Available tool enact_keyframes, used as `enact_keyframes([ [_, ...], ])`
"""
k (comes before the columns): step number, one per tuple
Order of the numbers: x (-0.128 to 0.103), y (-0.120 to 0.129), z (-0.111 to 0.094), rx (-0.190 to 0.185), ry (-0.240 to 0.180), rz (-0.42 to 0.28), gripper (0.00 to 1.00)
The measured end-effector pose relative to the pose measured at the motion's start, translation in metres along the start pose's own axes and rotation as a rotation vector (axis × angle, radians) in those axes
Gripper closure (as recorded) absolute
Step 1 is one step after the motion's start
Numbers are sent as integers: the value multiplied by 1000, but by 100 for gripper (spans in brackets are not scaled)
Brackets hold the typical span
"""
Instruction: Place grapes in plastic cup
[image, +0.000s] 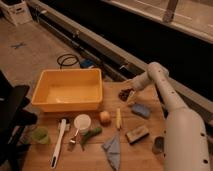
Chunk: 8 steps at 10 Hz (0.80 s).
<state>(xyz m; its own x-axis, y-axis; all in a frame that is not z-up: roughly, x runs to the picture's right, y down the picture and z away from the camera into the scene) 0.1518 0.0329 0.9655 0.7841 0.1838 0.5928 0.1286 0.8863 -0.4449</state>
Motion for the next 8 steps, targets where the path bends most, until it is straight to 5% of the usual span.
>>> enact_keyframes([
  [2, 10, 2, 10, -17, -14, 14, 22],
  [4, 13, 2, 20, -45, -39, 29, 42],
  [8, 15, 1, 18, -43, -31, 28, 83],
])
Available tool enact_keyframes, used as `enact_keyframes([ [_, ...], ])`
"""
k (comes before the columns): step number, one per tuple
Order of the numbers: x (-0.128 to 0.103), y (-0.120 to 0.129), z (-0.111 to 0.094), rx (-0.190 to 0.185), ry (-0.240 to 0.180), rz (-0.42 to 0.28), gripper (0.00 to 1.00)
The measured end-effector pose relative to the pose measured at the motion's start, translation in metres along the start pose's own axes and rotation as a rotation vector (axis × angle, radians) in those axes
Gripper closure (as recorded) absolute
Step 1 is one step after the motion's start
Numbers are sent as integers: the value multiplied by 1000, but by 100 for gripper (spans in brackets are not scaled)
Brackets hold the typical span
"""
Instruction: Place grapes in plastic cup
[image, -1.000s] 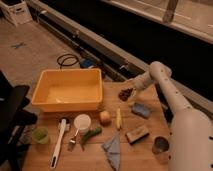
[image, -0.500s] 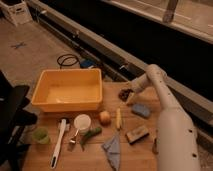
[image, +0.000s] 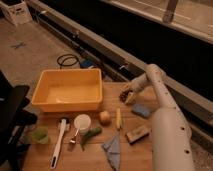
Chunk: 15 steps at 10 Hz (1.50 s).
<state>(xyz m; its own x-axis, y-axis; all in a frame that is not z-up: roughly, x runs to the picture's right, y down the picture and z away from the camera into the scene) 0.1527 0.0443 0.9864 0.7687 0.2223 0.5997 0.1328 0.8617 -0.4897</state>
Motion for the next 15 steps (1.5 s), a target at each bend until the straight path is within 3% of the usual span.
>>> enact_keyframes([
  [2, 0, 0, -2, -1, 1, 0, 98],
  [3, 0, 0, -3, -1, 2, -1, 100],
  [9, -1, 1, -3, 0, 5, -6, 100],
  [11, -10, 8, -16, 45, 27, -18, 100],
  [13, -40, 20, -45, 94, 55, -26, 100],
  [15, -58, 29, -61, 117, 75, -35, 100],
])
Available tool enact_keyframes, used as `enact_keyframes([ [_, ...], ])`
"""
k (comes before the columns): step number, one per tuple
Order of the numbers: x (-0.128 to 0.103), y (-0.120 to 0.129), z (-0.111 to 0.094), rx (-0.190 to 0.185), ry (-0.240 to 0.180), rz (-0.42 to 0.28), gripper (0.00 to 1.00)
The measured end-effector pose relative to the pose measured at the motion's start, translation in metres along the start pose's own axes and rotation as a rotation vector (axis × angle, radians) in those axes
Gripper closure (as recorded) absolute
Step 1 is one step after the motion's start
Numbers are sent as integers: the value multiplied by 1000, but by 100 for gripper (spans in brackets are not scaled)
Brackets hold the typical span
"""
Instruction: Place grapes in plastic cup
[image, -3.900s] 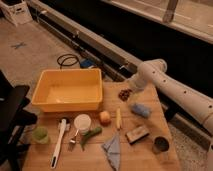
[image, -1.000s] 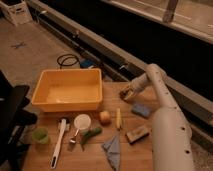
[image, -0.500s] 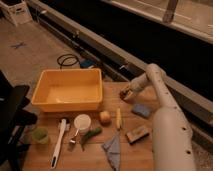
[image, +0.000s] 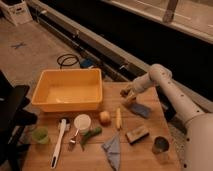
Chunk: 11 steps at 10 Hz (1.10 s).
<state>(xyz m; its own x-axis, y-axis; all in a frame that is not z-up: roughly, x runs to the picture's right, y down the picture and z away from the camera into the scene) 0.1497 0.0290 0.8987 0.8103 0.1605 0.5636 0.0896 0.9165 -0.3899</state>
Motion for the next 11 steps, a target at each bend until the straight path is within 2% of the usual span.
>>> enact_keyframes([
  [1, -5, 2, -5, 7, 5, -4, 100],
  [6, -13, -1, -5, 21, 7, -27, 100],
  [8, -35, -10, -17, 49, 5, -95, 100],
  [10, -78, -19, -24, 69, -16, -194, 100],
  [11, -99, -19, -19, 69, -35, -240, 100],
])
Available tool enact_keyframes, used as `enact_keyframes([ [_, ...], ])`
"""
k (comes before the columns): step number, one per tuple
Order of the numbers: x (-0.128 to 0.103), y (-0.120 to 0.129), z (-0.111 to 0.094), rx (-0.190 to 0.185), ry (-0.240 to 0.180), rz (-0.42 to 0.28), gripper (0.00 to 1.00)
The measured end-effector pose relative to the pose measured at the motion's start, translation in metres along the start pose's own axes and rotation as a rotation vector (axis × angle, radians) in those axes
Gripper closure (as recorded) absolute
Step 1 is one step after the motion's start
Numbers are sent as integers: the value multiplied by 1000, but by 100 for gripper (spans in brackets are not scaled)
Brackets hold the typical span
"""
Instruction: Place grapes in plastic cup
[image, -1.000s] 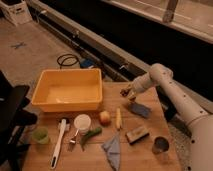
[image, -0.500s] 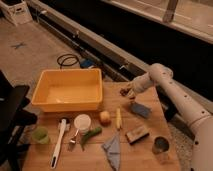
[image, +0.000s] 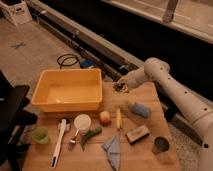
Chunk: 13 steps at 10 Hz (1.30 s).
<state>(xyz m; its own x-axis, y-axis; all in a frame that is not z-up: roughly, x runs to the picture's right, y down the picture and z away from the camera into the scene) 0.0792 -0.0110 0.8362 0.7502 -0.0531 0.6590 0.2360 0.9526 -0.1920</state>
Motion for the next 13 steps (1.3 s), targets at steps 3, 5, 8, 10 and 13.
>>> enact_keyframes([
  [3, -57, 3, 25, -37, -83, -122, 100],
  [5, -94, 18, 41, -87, -132, -200, 100],
  [8, -125, 41, 47, -131, -157, -282, 100],
  [10, -123, 41, 45, -129, -154, -280, 100],
  [13, -124, 41, 45, -122, -148, -285, 100],
])
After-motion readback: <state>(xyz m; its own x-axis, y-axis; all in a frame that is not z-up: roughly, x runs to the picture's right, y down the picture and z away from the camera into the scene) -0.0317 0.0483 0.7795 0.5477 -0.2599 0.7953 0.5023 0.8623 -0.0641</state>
